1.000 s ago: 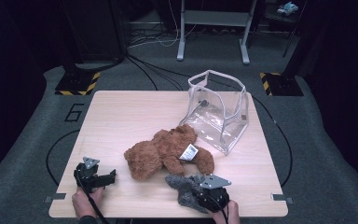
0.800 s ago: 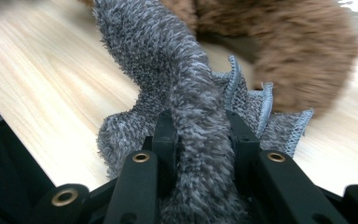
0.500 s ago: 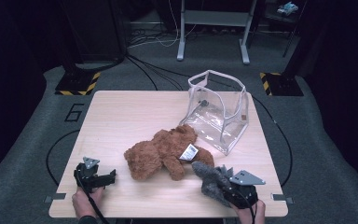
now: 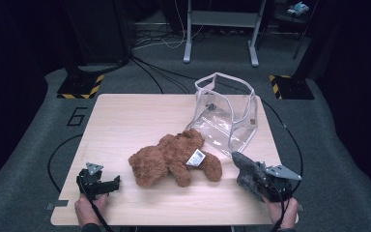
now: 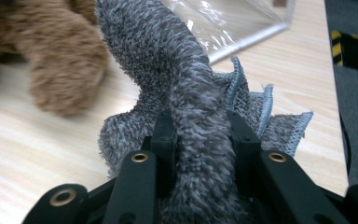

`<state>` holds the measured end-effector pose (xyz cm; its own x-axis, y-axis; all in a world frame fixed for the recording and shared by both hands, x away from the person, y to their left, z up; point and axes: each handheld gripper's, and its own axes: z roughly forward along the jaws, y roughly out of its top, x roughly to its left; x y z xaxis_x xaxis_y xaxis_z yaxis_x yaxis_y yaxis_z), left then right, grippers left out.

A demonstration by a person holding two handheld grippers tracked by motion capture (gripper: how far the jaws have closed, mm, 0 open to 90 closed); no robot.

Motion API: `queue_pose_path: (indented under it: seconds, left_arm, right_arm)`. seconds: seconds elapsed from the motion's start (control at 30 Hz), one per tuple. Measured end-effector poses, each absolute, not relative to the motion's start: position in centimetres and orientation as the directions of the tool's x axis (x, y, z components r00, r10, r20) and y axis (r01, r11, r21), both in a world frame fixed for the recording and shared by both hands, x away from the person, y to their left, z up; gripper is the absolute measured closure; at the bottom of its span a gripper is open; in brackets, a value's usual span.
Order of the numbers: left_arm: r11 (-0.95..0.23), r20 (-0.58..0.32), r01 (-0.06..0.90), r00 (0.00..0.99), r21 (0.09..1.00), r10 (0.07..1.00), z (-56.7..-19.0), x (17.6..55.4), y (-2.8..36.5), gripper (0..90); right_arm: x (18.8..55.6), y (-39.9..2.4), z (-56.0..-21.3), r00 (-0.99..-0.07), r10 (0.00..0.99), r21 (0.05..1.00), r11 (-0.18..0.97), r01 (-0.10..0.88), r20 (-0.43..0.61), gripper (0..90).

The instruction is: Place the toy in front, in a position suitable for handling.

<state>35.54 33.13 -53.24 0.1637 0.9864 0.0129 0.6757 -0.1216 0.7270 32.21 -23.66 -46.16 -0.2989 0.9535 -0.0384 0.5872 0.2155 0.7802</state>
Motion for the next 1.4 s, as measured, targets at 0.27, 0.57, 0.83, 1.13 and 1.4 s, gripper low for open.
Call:
queue_pose_path:
  seconds: [0.27, 0.57, 0.83, 1.13, 1.4]
  left_arm:
    - [-0.122, 0.013, 0.676, 0.164, 0.727, 0.986, -53.2, 35.5, 33.1, 1.0]
    - [-0.122, 0.013, 0.675, 0.164, 0.727, 0.986, -53.2, 35.5, 33.1, 1.0]
    - [-0.121, 0.013, 0.676, 0.163, 0.727, 0.987, -53.2, 35.5, 33.1, 1.0]
    - [-0.117, 0.002, 0.678, 0.169, 0.725, 0.986, -53.3, 35.7, 33.3, 1.0]
    - [-0.119, 0.000, 0.683, 0.172, 0.721, 0.985, -53.2, 35.7, 33.2, 1.0]
  right_arm:
    - [34.2, -24.5, -47.4, -0.205, 0.977, 0.743, 0.175, 0.646, -0.052, 68.0]
    - [36.2, -24.6, -49.8, -0.151, 0.986, 0.668, 0.159, 0.727, -0.071, 57.2]
    - [35.0, -24.7, -47.4, -0.161, 0.986, 0.709, 0.149, 0.690, -0.050, 26.3]
    - [33.4, -22.1, -45.4, -0.318, 0.948, 0.740, 0.214, 0.637, -0.001, 15.1]
    - [34.2, -19.0, -46.7, -0.422, 0.906, 0.711, 0.276, 0.646, 0.031, 14.4]
